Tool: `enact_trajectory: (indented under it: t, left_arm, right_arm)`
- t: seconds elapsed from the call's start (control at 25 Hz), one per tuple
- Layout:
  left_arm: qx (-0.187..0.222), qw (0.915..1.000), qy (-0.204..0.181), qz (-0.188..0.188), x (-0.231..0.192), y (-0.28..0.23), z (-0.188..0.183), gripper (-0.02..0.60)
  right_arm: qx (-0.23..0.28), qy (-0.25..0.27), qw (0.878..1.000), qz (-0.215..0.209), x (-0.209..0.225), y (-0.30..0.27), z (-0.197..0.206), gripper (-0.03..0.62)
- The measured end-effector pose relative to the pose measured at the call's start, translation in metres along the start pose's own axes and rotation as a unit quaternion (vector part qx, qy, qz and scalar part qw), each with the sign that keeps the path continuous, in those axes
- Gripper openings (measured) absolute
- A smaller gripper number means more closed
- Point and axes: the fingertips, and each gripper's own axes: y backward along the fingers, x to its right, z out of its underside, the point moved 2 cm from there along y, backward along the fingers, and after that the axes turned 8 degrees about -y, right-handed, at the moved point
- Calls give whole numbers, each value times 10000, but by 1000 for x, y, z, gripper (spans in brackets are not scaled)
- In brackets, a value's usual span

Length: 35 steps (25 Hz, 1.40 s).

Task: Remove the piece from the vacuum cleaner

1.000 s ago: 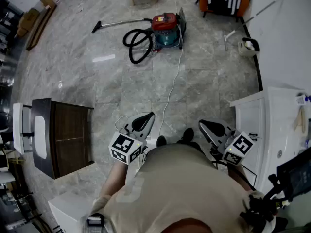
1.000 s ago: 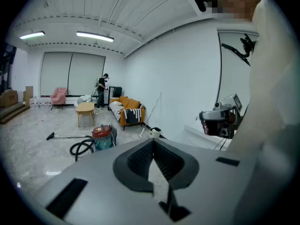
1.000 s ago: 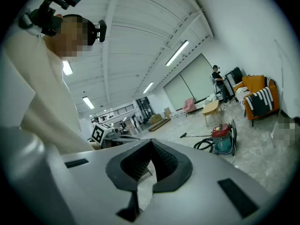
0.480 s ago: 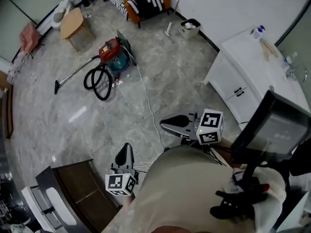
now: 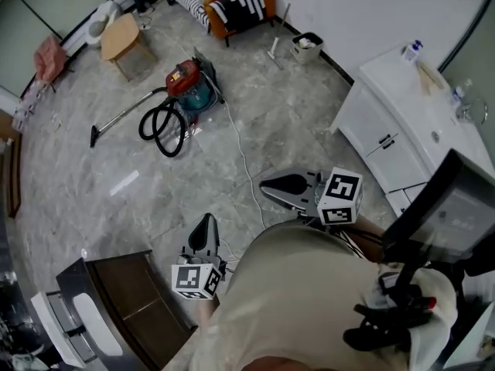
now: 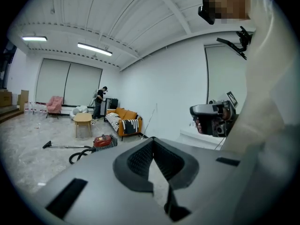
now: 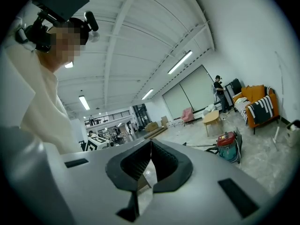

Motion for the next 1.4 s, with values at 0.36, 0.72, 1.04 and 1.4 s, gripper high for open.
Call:
enact_trajectory:
  t: [0.36,0.72,1.04,1.4]
  left_arm:
    - [129,9999,95,29,-18,5,0,5]
    - [360,9991,214,67,-4,-14,-28,5]
    - [467,9981,398,-54,26,-92,-70,5]
    - [303,9984,266,-391,73,-184,-93,5]
  right_arm:
    - [-6,-27,9998,196,-4,-13,-2,2]
    - [-25,-22,10000,17,21,-7,-9,3]
    - [135,75,9995,-283,79,35,-43,3]
    - [-6,-187,9972,-728,154,89,-66,3]
